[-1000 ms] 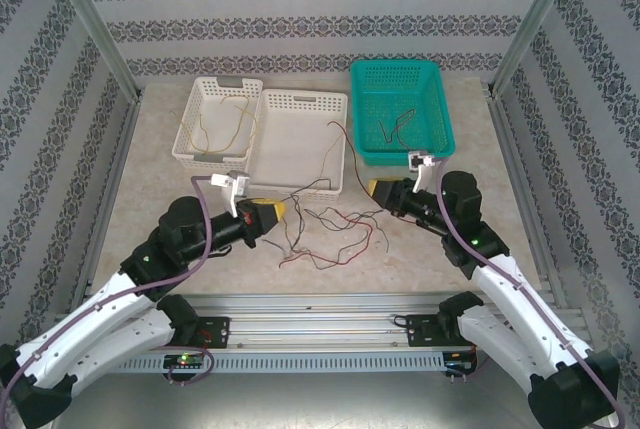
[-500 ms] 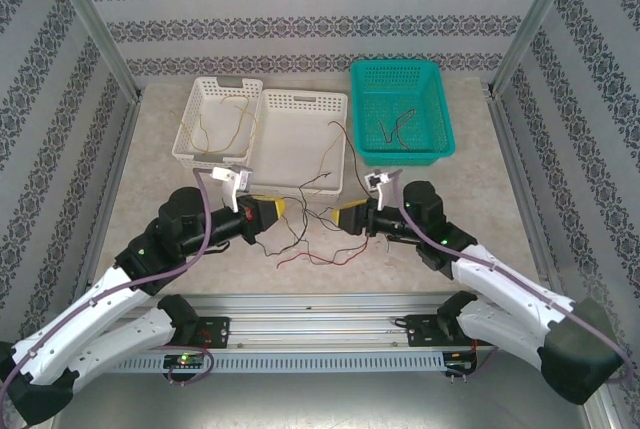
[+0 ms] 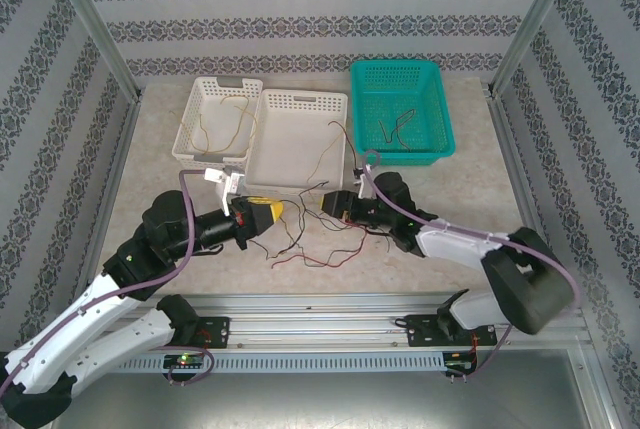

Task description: Untangle the cables

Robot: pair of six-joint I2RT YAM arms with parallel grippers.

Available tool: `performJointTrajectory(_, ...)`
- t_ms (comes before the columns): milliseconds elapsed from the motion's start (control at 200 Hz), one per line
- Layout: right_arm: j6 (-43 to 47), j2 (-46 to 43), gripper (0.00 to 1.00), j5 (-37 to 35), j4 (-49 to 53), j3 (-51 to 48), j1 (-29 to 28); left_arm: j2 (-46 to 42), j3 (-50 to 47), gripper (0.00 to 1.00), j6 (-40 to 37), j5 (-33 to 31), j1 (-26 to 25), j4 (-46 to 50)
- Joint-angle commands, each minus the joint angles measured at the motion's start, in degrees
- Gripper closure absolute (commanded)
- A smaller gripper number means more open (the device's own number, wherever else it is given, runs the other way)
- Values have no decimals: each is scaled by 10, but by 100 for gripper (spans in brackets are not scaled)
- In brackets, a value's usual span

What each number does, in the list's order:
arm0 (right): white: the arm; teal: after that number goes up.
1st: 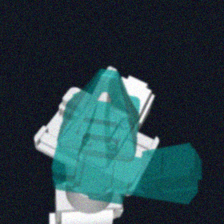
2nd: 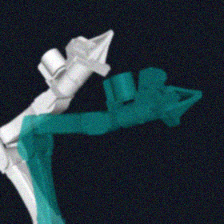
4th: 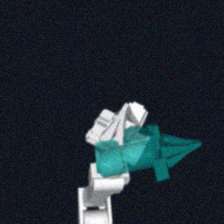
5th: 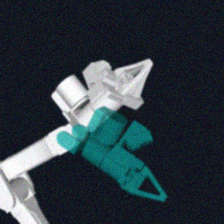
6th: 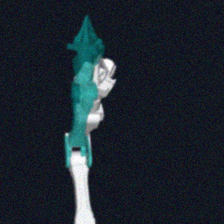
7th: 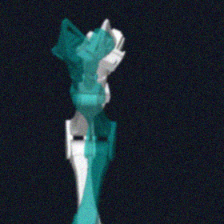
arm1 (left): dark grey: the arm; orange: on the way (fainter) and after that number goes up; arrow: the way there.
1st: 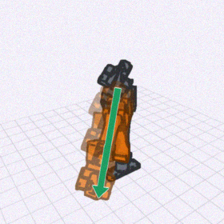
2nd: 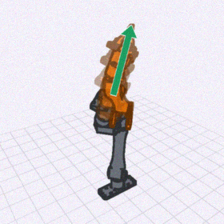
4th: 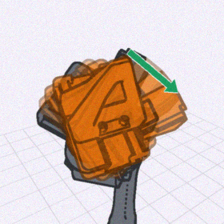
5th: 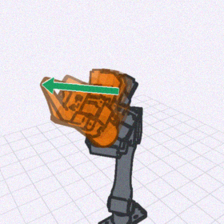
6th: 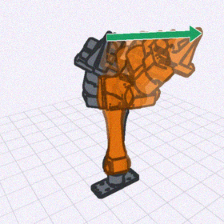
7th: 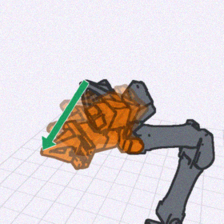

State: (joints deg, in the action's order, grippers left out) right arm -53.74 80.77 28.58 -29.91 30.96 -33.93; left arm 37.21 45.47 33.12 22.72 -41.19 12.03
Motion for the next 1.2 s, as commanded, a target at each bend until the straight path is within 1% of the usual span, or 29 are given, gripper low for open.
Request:
performJointTrajectory(0, -85, 37, 43, 11, -113, 24, -9, -6, 2, 100, -2, 22, -6, -21)
performJointTrajectory(115, -126, 74, 43, 8, -169, 43, -28, -7, -5, 100, 4, 29, -6, -34)
performJointTrajectory(350, -181, 135, 42, 18, -217, 74, -57, -13, -16, 100, 6, 22, -7, -42)
performJointTrajectory(555, -224, 163, 43, 33, -257, 75, -71, -14, -22, 100, 4, 20, -7, -43)
performJointTrajectory(724, -219, 172, 43, 55, -250, 96, -99, -13, -19, 100, -2, 20, -7, -41)
performJointTrajectory(784, -218, 177, 49, 54, -253, 102, -105, -12, -17, 100, -3, 19, -7, -42)
performJointTrajectory(834, -217, 178, 57, 50, -258, 101, -104, -11, -15, 100, -5, 19, -7, -41)
performJointTrajectory(944, -206, 169, 86, 35, -249, 92, -93, -15, -8, 100, -10, 15, -7, -28)
performJointTrajectory(974, -202, 162, 94, 20, -245, 83, -86, -18, -2, 100, -15, 11, -7, -18)
performJointTrajectory(1004, -197, 153, 100, 2, -239, 71, -79, -23, 6, 100, -21, 5, -7, -5)
performJointTrajectory(1144, -168, 82, 100, -48, -196, -2, -22, -55, 55, 100, -68, -36, -7, 83)
performJointTrajectory(1194, -158, 52, 100, -50, -186, -22, 0, -66, 77, 100, -84, -56, -7, 114)
